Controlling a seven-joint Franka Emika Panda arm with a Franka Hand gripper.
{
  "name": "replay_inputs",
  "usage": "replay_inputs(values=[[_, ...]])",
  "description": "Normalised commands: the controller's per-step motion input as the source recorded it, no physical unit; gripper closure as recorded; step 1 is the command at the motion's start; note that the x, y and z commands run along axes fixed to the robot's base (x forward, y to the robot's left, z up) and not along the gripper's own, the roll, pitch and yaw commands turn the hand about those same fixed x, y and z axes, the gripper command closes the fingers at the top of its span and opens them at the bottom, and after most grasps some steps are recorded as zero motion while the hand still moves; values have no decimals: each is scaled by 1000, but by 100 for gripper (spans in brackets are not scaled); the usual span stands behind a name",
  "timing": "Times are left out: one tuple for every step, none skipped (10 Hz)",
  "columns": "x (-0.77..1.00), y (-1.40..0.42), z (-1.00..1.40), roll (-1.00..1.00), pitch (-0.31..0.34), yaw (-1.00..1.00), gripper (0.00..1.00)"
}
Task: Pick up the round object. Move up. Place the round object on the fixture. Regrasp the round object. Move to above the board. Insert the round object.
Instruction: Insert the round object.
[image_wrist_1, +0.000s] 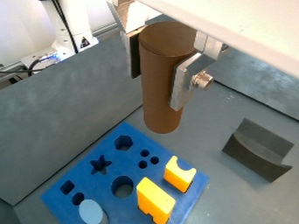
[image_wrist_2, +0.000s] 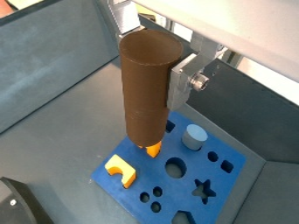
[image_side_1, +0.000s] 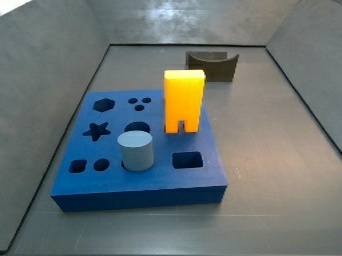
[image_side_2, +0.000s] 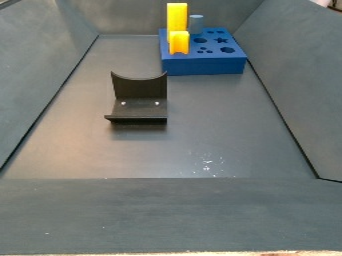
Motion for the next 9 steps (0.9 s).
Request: replay_inputs(values=[[-169,0,-711,-449,6,0,100],[-371,-63,-691,-463,0,0,100],[-489,-177,-740,-383,-17,-23,100],[-640,-226,-789,-331,-154,-360,100],[-583,-89,-794,-366,-211,-503,100],[-531,-63,-780,-374,-223,-554,100],[-340,-86,-660,-457,-271,-660,100],[-189,-151,-469,-509,-326,-717,100],[-174,-217,-340,-583,-374,-643,100]])
